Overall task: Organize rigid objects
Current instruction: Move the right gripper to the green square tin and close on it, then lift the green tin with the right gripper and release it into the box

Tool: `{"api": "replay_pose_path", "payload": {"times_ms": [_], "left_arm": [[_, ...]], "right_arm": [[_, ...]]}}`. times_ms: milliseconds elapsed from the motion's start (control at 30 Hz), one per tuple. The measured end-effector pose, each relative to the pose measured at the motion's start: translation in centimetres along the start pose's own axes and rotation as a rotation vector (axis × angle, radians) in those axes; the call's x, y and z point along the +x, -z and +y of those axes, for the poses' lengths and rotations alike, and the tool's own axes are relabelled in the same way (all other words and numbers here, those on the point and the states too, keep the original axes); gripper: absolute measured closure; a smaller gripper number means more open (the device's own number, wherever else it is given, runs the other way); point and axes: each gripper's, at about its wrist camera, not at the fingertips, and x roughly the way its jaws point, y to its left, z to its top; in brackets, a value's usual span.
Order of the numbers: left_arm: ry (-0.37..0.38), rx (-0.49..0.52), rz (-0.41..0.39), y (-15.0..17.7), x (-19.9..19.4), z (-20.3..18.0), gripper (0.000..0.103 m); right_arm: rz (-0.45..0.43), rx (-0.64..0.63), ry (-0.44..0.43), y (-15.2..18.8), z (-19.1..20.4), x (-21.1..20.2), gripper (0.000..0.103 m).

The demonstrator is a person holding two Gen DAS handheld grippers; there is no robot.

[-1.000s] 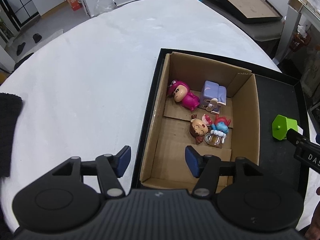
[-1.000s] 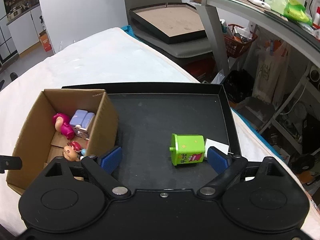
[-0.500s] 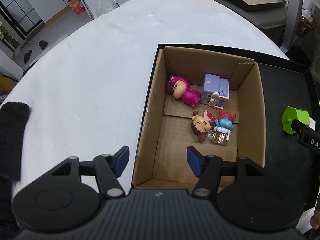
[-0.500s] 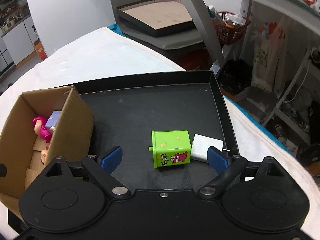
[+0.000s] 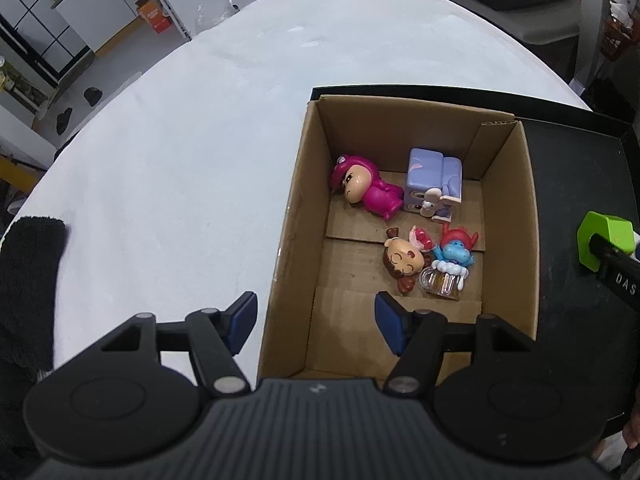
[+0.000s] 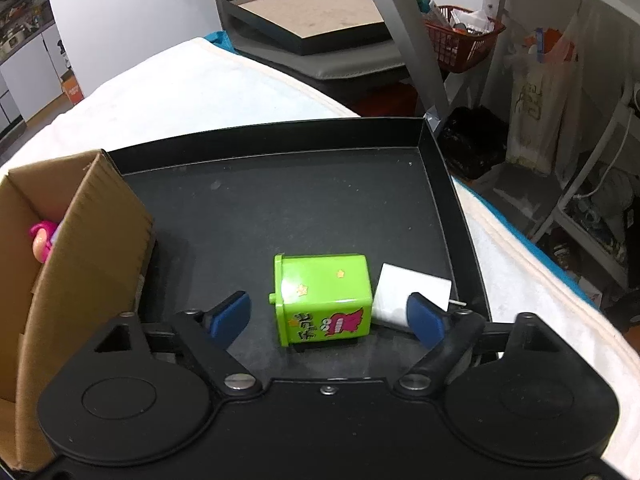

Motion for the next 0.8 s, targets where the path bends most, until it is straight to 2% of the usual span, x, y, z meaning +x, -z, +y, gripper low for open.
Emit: {"api": "replay_pose_path", "payload": {"times_ms": [67, 100, 433, 800], "left_arm": [[0.002, 0.001, 0.000, 0.0, -0.1, -0.1, 0.039], [0.005, 0.001, 0.000, 0.0, -0.1, -0.1, 0.039], [0.025, -0.017, -0.011, 0.4, -0.7, 1.1, 0.039], [0.077, -0.033, -0.043, 0.6, -1.6, 2.5, 0.039]], "right_arm": [[0.001, 0.009, -0.020, 0.0, -0.1, 0.0, 0.050], [0.008, 0.017, -0.034, 0.0, -0.2, 0.0, 0.054], [0.057, 0.074, -0.056, 0.3, -1.0, -0.8, 0.055], [0.040, 0.079, -0.012, -0.5, -0.7, -3.8, 0.055]]}}
